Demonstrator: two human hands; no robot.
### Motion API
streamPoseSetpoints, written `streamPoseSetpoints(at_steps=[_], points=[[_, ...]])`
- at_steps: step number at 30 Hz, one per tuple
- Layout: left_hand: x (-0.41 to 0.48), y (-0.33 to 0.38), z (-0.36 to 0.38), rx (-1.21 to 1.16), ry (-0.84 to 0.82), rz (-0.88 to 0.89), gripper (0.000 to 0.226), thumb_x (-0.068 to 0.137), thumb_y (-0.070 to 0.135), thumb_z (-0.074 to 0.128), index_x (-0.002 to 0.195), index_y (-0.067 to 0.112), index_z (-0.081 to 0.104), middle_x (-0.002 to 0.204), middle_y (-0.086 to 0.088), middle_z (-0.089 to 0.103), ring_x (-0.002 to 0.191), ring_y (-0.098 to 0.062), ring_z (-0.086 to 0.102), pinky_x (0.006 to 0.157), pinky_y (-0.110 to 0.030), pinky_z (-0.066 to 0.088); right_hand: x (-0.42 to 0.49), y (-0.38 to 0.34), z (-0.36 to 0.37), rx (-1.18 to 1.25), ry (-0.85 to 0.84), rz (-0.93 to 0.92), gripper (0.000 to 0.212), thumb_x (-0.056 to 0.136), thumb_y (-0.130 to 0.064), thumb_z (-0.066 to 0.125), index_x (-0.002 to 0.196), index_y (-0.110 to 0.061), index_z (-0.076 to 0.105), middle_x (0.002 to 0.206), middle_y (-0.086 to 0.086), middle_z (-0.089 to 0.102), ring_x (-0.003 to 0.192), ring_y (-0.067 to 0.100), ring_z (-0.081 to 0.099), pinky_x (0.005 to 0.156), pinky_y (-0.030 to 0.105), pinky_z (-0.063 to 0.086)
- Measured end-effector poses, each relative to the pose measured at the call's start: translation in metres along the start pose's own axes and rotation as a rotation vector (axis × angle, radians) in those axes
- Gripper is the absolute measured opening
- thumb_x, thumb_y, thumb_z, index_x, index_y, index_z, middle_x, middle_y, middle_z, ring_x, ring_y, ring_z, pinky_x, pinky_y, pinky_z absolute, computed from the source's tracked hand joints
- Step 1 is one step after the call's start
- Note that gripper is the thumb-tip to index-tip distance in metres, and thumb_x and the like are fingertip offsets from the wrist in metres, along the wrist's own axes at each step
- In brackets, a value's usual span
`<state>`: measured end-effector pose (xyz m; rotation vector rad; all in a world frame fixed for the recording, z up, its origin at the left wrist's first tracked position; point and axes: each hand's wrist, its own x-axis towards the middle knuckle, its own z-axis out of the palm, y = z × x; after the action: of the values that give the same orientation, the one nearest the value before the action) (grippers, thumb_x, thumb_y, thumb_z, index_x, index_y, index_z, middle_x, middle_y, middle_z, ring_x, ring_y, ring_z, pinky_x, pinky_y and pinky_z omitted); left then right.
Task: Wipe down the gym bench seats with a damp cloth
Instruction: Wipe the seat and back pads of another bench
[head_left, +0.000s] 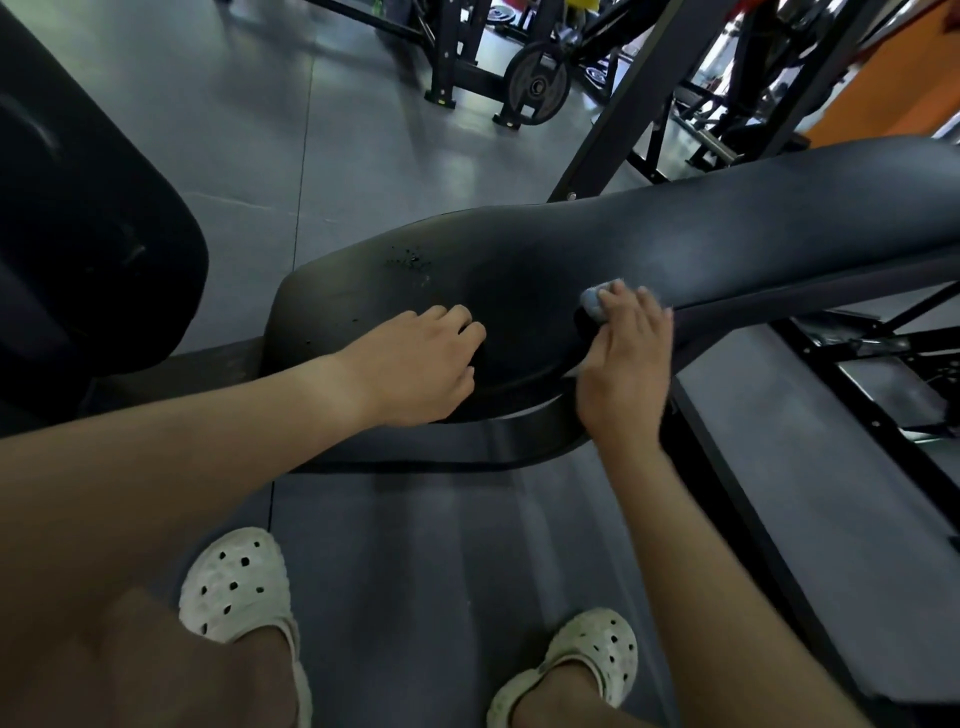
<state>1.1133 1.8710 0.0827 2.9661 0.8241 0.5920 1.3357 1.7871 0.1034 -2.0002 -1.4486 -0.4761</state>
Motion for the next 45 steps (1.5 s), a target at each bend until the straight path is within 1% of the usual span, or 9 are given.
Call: streamPoseSetpoints(at_steps=[7, 11, 16, 21, 27, 32, 36, 41, 45], points=[[0.004, 0.011, 0.000, -0.003, 0.004, 0.019, 0.041, 0.104, 0.037, 0.035, 0.135, 0.014, 0.050, 0.132, -0.005, 0.054, 0.107, -0.020, 0.058, 0.088, -0.039, 0.054, -0.014, 0.024, -0.009, 0.057, -0.051, -0.234, 0.043, 0.102, -0.006, 0.041, 0.142, -0.012, 0.054, 0.156, 0.003, 0.047, 0.153, 0.020, 0.028, 0.128, 0.045, 0.015], [0.007, 0.013, 0.000, -0.011, -0.003, 0.014, 0.035, 0.105, 0.035, 0.037, 0.129, 0.015, 0.051, 0.125, -0.005, 0.053, 0.100, -0.019, 0.056, 0.085, -0.038, 0.054, 0.016, 0.044, -0.017, 0.153, 0.094, -0.005, 0.039, 0.103, -0.008, 0.038, 0.137, -0.015, 0.056, 0.155, -0.001, 0.046, 0.153, 0.017, 0.024, 0.125, 0.051, 0.021], [0.010, 0.018, 0.004, 0.032, -0.013, 0.016, 0.032, 0.102, 0.033, 0.033, 0.120, 0.012, 0.050, 0.114, -0.007, 0.052, 0.093, -0.020, 0.052, 0.083, -0.040, 0.054, 0.002, 0.013, 0.008, 0.266, 0.240, 0.177, 0.039, 0.102, -0.009, 0.037, 0.134, -0.017, 0.058, 0.156, -0.008, 0.042, 0.154, 0.011, 0.018, 0.123, 0.052, 0.028], [0.012, 0.023, 0.002, 0.042, 0.003, -0.011, 0.029, 0.099, 0.031, 0.036, 0.114, 0.011, 0.051, 0.106, -0.006, 0.051, 0.088, -0.020, 0.050, 0.080, -0.040, 0.054, -0.053, -0.017, 0.031, 0.298, 0.059, -0.078, 0.042, 0.099, 0.000, 0.041, 0.138, -0.009, 0.055, 0.157, 0.002, 0.043, 0.156, 0.021, 0.017, 0.122, 0.053, 0.027], [0.012, 0.025, 0.004, 0.052, 0.005, -0.008, 0.029, 0.103, 0.030, 0.037, 0.114, 0.010, 0.055, 0.104, -0.005, 0.052, 0.086, -0.019, 0.049, 0.080, -0.041, 0.054, -0.026, 0.031, -0.002, 0.129, -0.129, -0.445, 0.048, 0.098, -0.002, 0.049, 0.145, -0.008, 0.051, 0.157, 0.007, 0.045, 0.154, 0.024, 0.026, 0.127, 0.047, 0.018], [0.010, 0.027, 0.007, -0.002, -0.010, -0.072, 0.042, 0.105, 0.048, 0.034, 0.123, 0.013, 0.050, 0.114, -0.004, 0.052, 0.097, -0.020, 0.051, 0.087, -0.041, 0.053, -0.005, 0.040, -0.006, 0.142, 0.027, -0.162, 0.041, 0.103, -0.003, 0.045, 0.143, -0.011, 0.052, 0.160, 0.003, 0.040, 0.156, 0.019, 0.018, 0.129, 0.039, 0.011], [0.010, 0.035, 0.008, 0.066, -0.013, -0.087, 0.049, 0.105, 0.056, 0.034, 0.121, 0.012, 0.049, 0.115, -0.006, 0.053, 0.097, -0.022, 0.052, 0.082, -0.041, 0.054, -0.022, 0.018, 0.011, 0.307, 0.133, 0.019, 0.040, 0.107, -0.006, 0.043, 0.145, -0.014, 0.051, 0.162, -0.005, 0.037, 0.157, 0.013, 0.013, 0.124, 0.048, 0.027], [0.010, 0.043, 0.011, 0.121, -0.006, -0.111, 0.045, 0.105, 0.049, 0.033, 0.119, 0.010, 0.050, 0.119, -0.011, 0.055, 0.099, -0.026, 0.055, 0.080, -0.043, 0.054, -0.065, -0.013, 0.030, 0.420, 0.082, -0.019, 0.045, 0.106, -0.004, 0.046, 0.151, -0.011, 0.046, 0.165, -0.001, 0.032, 0.157, 0.016, 0.012, 0.126, 0.041, 0.026], [0.010, 0.047, 0.010, 0.161, -0.035, -0.121, 0.044, 0.104, 0.048, 0.030, 0.117, 0.011, 0.048, 0.119, -0.012, 0.054, 0.099, -0.027, 0.055, 0.081, -0.044, 0.054, -0.062, 0.003, 0.027, 0.294, 0.041, -0.248, 0.048, 0.103, -0.001, 0.053, 0.150, -0.009, 0.047, 0.163, 0.004, 0.036, 0.156, 0.023, 0.020, 0.125, 0.038, 0.025]])
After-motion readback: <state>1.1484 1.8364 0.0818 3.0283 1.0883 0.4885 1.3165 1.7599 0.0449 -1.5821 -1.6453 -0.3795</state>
